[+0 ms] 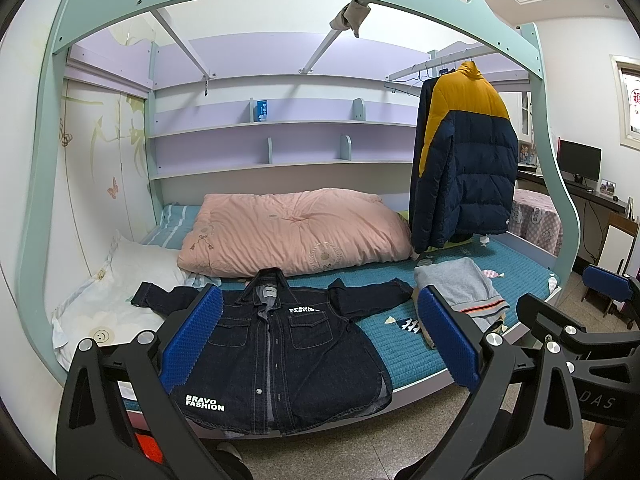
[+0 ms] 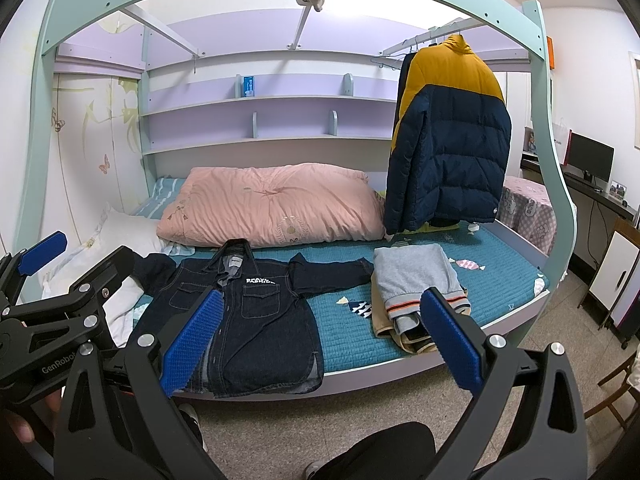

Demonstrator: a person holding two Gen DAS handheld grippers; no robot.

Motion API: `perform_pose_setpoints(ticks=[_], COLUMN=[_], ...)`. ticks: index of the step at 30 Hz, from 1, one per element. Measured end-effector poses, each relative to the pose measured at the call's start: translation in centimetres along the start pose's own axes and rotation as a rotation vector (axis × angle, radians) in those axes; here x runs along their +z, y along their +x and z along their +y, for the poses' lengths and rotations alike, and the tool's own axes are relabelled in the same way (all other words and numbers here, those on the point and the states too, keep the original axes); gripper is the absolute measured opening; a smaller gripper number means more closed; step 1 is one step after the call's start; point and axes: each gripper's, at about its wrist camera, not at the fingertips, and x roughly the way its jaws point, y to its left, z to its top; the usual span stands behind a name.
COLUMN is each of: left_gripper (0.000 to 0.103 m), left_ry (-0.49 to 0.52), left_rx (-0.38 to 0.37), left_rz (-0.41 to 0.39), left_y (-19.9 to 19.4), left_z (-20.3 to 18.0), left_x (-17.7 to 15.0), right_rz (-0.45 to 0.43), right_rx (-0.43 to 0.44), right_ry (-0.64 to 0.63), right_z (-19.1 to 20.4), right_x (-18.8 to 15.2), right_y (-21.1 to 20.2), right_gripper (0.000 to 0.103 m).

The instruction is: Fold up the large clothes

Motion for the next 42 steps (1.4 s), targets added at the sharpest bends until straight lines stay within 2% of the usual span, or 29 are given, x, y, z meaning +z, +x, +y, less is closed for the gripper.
perform_pose_setpoints(ticks=[42], left_gripper=[0.098], left_ry=[0.004], left_rx=[-0.003], left_rz=[0.0], left_y=[0.01], left_z=[0.02], left_x=[-0.14], right_rz=[0.003], right_rx=[-0.002], right_ry=[0.004], right_z=[0.1], right_x=[-0.2], right_y=[-0.03], right_gripper=[0.095])
